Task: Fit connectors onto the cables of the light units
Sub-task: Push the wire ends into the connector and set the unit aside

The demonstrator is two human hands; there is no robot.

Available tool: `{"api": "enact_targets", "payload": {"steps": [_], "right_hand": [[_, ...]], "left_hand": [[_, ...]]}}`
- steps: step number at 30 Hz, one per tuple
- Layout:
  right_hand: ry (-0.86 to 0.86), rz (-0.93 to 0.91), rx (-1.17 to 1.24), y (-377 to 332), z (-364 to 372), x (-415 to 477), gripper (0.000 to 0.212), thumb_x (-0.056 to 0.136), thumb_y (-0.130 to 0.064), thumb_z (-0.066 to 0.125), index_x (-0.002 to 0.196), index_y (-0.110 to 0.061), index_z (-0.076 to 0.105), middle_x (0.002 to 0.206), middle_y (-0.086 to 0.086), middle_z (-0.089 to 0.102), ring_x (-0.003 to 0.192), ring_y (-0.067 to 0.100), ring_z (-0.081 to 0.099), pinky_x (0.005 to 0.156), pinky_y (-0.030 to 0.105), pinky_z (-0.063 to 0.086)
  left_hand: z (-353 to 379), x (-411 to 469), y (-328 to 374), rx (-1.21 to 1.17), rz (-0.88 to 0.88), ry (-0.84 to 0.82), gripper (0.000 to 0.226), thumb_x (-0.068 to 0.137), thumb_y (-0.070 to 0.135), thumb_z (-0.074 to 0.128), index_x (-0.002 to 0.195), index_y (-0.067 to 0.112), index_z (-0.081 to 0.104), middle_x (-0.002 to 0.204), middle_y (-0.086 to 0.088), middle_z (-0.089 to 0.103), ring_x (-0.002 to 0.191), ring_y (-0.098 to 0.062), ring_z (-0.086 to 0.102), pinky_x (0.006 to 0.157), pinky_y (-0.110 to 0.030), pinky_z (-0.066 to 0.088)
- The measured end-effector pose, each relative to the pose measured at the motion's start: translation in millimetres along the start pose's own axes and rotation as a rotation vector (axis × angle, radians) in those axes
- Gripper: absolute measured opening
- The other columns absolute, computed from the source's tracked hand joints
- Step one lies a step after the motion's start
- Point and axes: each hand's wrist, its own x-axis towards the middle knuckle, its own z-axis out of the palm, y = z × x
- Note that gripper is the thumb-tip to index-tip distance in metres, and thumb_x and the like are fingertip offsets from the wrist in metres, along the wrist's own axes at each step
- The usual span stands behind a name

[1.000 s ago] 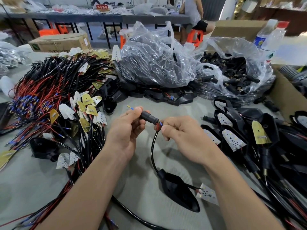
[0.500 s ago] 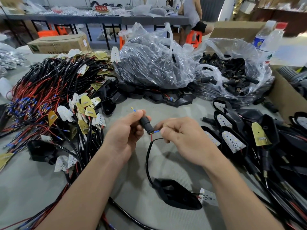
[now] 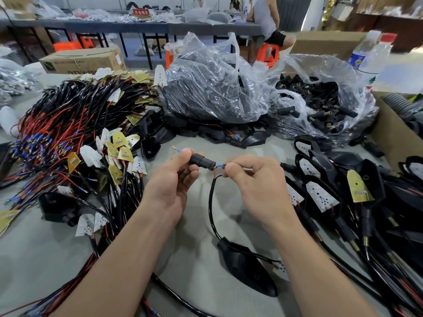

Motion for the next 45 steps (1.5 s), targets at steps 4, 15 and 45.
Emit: {"api": "enact_targets", "payload": {"steps": [4, 15, 45], "right_hand": [[-0.005, 0.019, -0.003, 2, -2, 0, 0.022, 0.088, -0.011, 0.071, 0.068, -0.019, 0.076, 0.077, -0.010, 0.073, 0.067, 0.014, 0.057, 0.060, 0.021, 0.042], [0.070, -0.022, -0.128, -4, -6, -1, 0.017, 0.083, -0.010, 0.075, 0.072, -0.021, 0.081, 0.082, -0.028, 0.072, 0.079, -0.004, 0.063, 0.071, 0.008, 0.042], [0.005, 0.126, -0.137, -4, 4, -6, 0.016, 0.084, -0.034, 0.071, 0.076, -0.023, 0.077, 0.061, 0.001, 0.070, 0.057, 0.016, 0.065, 0.062, 0.033, 0.054]], "left_hand": [[0, -1, 1, -0.031, 0.001, 0.005, 0.013, 0.097, 0.011, 0.065, 0.085, 0.007, 0.068, 0.073, -0.007, 0.075, 0.048, -0.004, 0.059, 0.048, -0.013, 0.052], [2, -4, 1, -0.043, 0.025, -0.064, 0.035, 0.097, 0.010, 0.065, 0.064, 0.013, 0.078, 0.080, -0.009, 0.075, 0.049, -0.004, 0.060, 0.049, -0.013, 0.052], [6, -8, -5, 0.080, 0.112, -0.108, 0.014, 0.101, 0.009, 0.057, 0.093, 0.010, 0.067, 0.084, -0.004, 0.077, 0.054, -0.005, 0.054, 0.058, -0.014, 0.053]]}}
